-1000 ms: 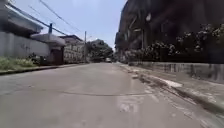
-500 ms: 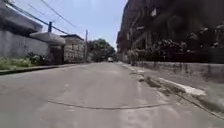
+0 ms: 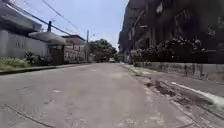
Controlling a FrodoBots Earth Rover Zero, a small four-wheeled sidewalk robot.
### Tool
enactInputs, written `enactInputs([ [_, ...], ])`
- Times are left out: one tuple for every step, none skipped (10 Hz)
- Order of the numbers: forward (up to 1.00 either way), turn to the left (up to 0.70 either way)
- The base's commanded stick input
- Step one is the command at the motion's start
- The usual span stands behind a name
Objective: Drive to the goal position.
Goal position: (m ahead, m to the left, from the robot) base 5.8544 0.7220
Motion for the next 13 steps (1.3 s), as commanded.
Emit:
enactInputs([
  [1.0, 0.0],
  [1.0, 0.0],
  [1.0, 0.0],
  [1.0, 0.0],
  [1.0, 0.0],
  [1.0, 0.0],
  [1.0, 0.0],
  [1.0, 0.0],
  [1.0, 0.0],
  [1.0, 0.0],
  [1.0, 0.0],
  [1.0, 0.0],
  [1.0, 0.0],
])
